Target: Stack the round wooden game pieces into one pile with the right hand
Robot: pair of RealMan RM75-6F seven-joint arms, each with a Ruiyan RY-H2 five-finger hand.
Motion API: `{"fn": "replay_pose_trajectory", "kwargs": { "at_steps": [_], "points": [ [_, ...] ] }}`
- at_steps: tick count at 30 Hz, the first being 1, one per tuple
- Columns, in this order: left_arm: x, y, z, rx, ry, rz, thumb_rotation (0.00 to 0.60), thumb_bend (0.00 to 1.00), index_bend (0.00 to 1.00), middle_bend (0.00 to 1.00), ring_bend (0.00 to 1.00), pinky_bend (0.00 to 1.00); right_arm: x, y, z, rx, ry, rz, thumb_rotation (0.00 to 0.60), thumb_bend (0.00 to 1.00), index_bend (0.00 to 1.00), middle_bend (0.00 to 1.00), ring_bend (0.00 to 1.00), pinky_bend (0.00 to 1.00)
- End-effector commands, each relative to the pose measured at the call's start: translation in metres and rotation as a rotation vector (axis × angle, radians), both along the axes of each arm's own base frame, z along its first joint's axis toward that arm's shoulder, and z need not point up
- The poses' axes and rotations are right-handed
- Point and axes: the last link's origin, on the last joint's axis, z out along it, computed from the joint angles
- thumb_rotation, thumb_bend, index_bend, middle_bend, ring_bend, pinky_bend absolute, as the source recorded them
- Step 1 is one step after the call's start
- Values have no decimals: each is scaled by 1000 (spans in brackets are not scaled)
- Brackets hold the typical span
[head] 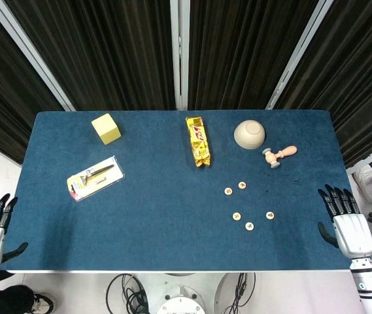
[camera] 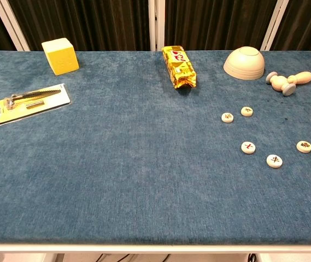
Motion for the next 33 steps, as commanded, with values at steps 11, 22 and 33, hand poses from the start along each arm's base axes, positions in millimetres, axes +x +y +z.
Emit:
{"fn": "replay_pose_trajectory", "kwargs": {
  "at_steps": [11,22,33],
  "points": [
    [7,-4,-3,-17,-2,-29,600,75,27,0,0,0,34,-10,-22,93,54,124,600,315,0,0,0,0],
    [4,-5,2,-6,-17,-21,600,75,27,0,0,0,96,-56,-78,258,135,243,600,207,198,0,0,0],
    [2,-7,6,-8,-25,8,600,75,28,0,0,0,124,-83,-122,351,197,233,600,211,343,0,0,0]
  ]
}}
